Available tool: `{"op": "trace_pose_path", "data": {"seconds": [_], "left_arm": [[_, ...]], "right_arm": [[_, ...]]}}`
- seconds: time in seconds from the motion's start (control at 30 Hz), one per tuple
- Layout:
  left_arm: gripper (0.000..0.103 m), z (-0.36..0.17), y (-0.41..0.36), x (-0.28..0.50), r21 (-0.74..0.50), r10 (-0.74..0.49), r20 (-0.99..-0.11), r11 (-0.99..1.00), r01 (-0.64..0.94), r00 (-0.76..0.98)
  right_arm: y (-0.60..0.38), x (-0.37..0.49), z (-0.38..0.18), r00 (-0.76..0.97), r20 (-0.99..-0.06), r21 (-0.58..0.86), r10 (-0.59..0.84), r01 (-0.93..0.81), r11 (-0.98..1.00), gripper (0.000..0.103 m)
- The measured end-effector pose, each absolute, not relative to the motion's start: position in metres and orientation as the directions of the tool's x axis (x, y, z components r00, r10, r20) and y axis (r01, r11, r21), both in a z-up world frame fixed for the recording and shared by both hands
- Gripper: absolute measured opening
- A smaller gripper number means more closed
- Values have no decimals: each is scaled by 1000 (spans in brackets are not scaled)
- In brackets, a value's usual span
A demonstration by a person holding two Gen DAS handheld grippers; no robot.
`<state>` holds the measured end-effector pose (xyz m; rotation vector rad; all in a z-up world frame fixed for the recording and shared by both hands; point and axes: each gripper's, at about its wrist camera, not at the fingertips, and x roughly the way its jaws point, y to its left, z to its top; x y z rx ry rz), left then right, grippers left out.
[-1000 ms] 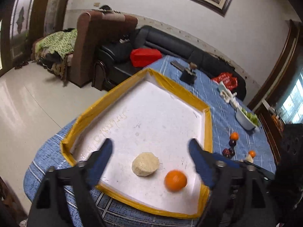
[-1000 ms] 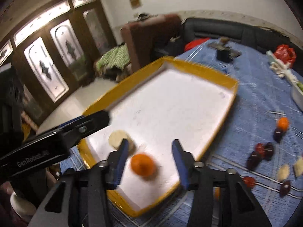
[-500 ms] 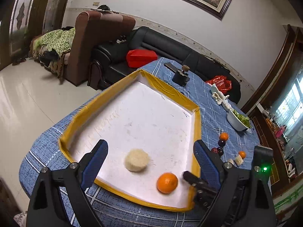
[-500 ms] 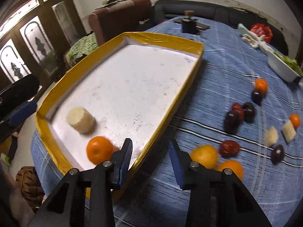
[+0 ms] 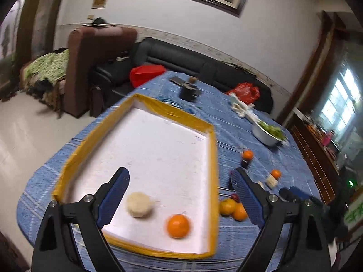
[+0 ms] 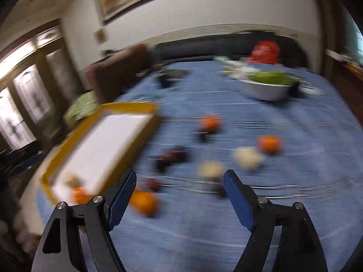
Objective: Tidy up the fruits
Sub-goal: 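Move both open tools back from the tray toward the remaining fruit, then grasp the dark plum with the right tool while the left tool grasps an orange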
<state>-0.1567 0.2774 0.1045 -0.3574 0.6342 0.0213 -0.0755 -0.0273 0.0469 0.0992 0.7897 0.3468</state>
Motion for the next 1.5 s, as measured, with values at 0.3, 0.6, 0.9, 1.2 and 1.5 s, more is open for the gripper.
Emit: {"op": "trace_pose_path", "data": {"seconds": [0.3, 0.6, 0.9, 1.2, 1.5], "left_arm": [[53, 73, 159, -121, -197, -260, -690, 966, 170, 676], [45, 35, 124, -106, -82, -193, -778, 975, 208, 598], [46, 30, 99, -96, 37, -135, -776, 965, 258, 616], [54, 25, 94, -95, 92, -108, -778, 955, 282, 619], [17, 29, 90, -93, 143, -51, -746, 961, 235, 664]], "right_arm": [[-41, -49, 16, 557, -722, 300, 410, -281, 911, 51], [-15, -27, -6, 540, -746, 215, 389, -357, 909, 51], [-15, -25, -13, 509, -738, 267, 442, -381, 885, 29], [-17, -27, -14, 509, -731, 281, 454, -382, 880, 29], [-20, -30, -12, 525, -712, 292, 467, -384, 876, 29]]}}
